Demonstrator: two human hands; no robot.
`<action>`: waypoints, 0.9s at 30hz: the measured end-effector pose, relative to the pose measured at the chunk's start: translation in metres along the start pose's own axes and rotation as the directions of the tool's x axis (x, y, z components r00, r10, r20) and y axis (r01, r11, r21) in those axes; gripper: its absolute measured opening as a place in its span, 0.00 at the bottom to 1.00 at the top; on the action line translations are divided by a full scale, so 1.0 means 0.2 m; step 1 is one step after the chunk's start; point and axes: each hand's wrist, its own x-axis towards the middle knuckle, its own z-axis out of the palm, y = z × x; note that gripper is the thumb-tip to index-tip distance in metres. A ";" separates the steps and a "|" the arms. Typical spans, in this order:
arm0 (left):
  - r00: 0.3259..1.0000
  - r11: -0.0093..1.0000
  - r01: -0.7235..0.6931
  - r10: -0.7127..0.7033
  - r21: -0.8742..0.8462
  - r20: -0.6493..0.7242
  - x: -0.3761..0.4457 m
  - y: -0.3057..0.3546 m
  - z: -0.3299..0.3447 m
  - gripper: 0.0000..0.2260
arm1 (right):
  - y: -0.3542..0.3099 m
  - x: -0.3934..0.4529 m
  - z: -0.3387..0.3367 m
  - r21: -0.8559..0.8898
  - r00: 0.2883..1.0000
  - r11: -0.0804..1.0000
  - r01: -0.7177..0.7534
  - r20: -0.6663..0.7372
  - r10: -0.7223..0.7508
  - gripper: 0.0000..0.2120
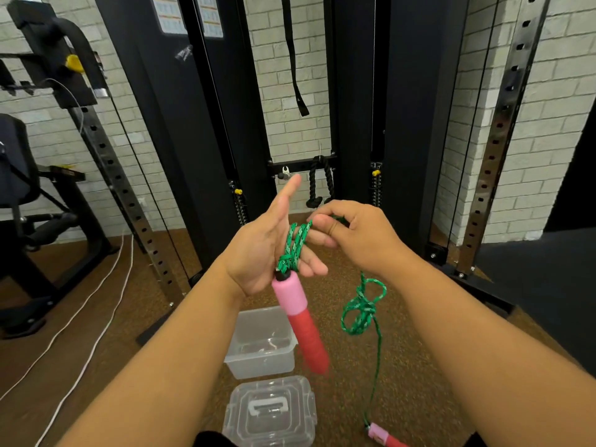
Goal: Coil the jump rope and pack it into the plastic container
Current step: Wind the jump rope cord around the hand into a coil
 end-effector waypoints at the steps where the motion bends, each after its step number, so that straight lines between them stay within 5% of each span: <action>1: 1.000 1.000 -0.007 0.006 -0.013 -0.004 0.00 0.00 0.00 0.27 | 0.00 0.00 0.01 0.059 0.999 0.997 -0.047 0.006 0.046 0.07; 7: 0.988 0.980 -0.152 0.148 -0.132 -0.034 0.01 -0.02 0.03 0.25 | 0.06 -0.07 0.06 0.073 0.987 0.985 -0.159 0.022 0.158 0.10; 12: 0.960 0.973 -0.232 0.227 -0.014 -0.167 0.03 -0.04 0.04 0.25 | 0.07 -0.19 0.14 -0.267 0.988 0.961 0.076 0.149 -0.037 0.09; 17: 0.963 0.974 -0.171 0.197 0.150 -0.183 0.02 -0.09 0.04 0.27 | 0.02 -0.24 0.09 -0.488 0.964 0.841 0.233 0.228 -0.135 0.11; 27: 0.972 0.961 -0.067 0.123 0.268 -0.201 0.02 -0.14 0.09 0.22 | -0.08 -0.13 -0.05 -0.466 0.951 0.830 0.306 0.193 -0.242 0.06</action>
